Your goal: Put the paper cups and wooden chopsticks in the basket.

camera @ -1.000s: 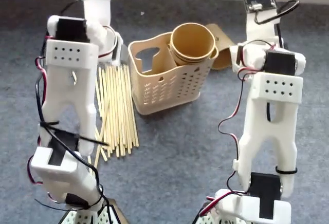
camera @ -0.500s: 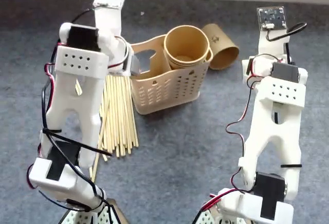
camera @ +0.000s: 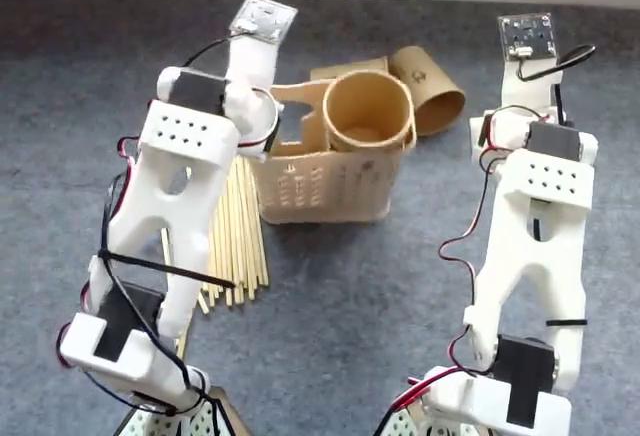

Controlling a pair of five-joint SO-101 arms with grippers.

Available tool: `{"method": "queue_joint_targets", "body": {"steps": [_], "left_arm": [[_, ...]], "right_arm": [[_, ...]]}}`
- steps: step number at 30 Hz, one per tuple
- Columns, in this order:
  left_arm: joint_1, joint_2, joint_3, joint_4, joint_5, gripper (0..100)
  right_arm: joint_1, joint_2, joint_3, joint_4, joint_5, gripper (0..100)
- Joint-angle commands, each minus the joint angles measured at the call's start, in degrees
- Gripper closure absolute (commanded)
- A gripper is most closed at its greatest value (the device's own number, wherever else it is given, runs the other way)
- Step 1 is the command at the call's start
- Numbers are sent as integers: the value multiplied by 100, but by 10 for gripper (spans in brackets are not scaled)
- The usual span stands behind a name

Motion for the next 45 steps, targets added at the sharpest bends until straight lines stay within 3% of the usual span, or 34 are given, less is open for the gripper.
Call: {"method": "queue_joint_targets", "body": {"steps": [1, 6, 13, 17, 25, 34, 45], "left_arm": [[145, -57, -716, 730, -79, 995], [127, -57, -1719, 1187, -105, 995], [101, 470, -1640, 1160, -105, 918], [145, 1349, -1947, 1134, -114, 995], [470, 2527, -3407, 1512, 396, 997], [1402, 2545, -3442, 1521, 800, 997], [1341, 2580, -3116, 1530, 774, 994]], "right_arm": [[66, -233, -4, -233, -26, 641], [66, -66, -4, -295, -26, 641], [136, 690, -66, -295, -26, 641], [145, 725, -66, -338, -26, 641], [163, 752, -22, -321, 202, 641], [163, 760, -13, -303, 316, 641], [347, 760, -4, -295, 325, 641]]}}
